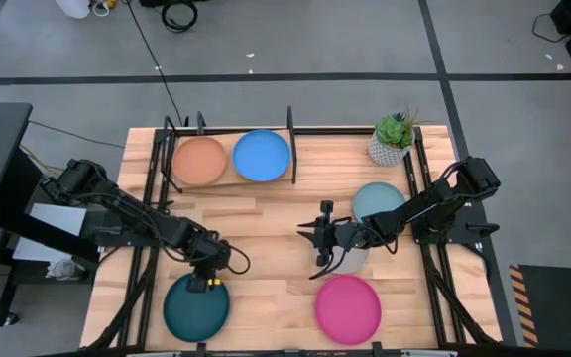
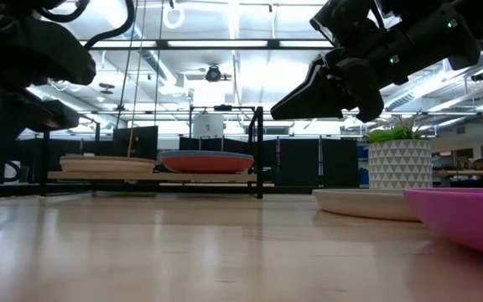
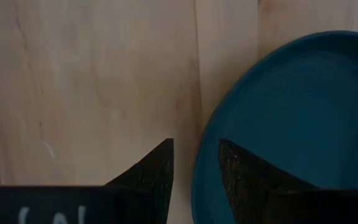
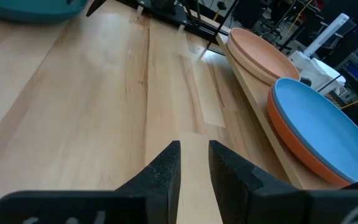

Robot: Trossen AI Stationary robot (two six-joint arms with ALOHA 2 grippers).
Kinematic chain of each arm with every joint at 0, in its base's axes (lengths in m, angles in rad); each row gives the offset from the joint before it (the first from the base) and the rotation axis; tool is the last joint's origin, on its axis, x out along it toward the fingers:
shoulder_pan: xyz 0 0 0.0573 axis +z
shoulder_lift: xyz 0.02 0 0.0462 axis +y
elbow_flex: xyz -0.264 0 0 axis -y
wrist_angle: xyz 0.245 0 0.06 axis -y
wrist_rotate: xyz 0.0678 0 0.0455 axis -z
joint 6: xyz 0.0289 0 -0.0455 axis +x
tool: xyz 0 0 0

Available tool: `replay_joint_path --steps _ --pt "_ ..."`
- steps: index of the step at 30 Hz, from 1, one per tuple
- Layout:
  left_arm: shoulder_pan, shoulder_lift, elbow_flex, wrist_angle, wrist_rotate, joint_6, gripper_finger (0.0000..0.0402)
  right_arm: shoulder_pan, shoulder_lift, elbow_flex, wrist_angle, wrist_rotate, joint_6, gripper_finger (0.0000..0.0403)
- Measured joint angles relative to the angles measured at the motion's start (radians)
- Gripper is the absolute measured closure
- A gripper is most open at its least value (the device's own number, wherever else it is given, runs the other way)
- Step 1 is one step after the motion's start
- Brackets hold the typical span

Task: Place and stack plates onto a shelf
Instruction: Stack the dark green plate on the blue plate

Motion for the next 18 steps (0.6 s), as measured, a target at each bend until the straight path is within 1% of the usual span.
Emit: replay_joint_path --steps 5,12,18 --pt "-0.025 0.000 0.000 -0.013 -0.001 0.000 0.0269 0.000 0.000 0.000 0.000 -0.007 0.000 0.0314" --pt "-0.062 0.000 0.000 -0.033 -0.060 0.001 0.0269 0.000 0.000 0.000 0.000 -0.009 0.003 0.0314" --pt "-0.089 0.024 -0.001 -0.042 -0.072 -0.006 0.0269 0.000 0.000 0.000 0.000 -0.009 0.003 0.0314"
